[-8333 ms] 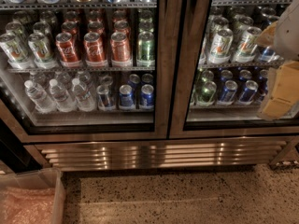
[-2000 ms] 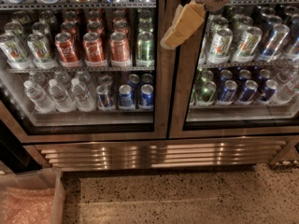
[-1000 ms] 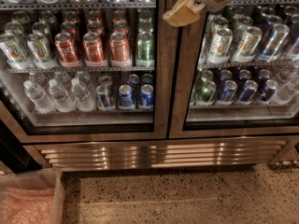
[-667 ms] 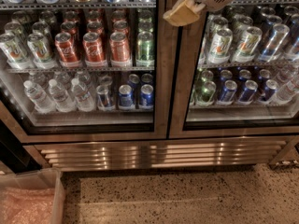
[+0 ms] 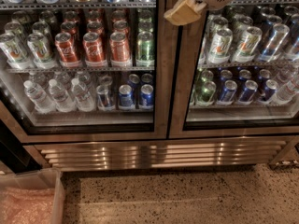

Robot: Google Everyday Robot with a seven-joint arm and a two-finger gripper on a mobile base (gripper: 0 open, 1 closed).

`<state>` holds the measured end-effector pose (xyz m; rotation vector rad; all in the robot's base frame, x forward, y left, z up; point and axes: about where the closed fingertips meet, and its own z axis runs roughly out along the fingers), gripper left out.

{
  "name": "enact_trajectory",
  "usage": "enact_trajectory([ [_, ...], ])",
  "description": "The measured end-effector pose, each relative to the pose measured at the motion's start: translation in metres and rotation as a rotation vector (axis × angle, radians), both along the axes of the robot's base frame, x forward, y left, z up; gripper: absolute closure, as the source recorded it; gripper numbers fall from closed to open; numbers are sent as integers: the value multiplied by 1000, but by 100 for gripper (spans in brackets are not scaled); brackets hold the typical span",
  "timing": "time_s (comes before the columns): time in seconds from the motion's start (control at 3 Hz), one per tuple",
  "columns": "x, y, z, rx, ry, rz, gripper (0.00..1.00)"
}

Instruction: Open left fridge door

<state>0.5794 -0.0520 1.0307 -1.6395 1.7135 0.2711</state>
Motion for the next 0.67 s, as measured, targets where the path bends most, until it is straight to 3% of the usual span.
enact_trajectory([
  [0.67,6,-6,3,0,0,0,100],
])
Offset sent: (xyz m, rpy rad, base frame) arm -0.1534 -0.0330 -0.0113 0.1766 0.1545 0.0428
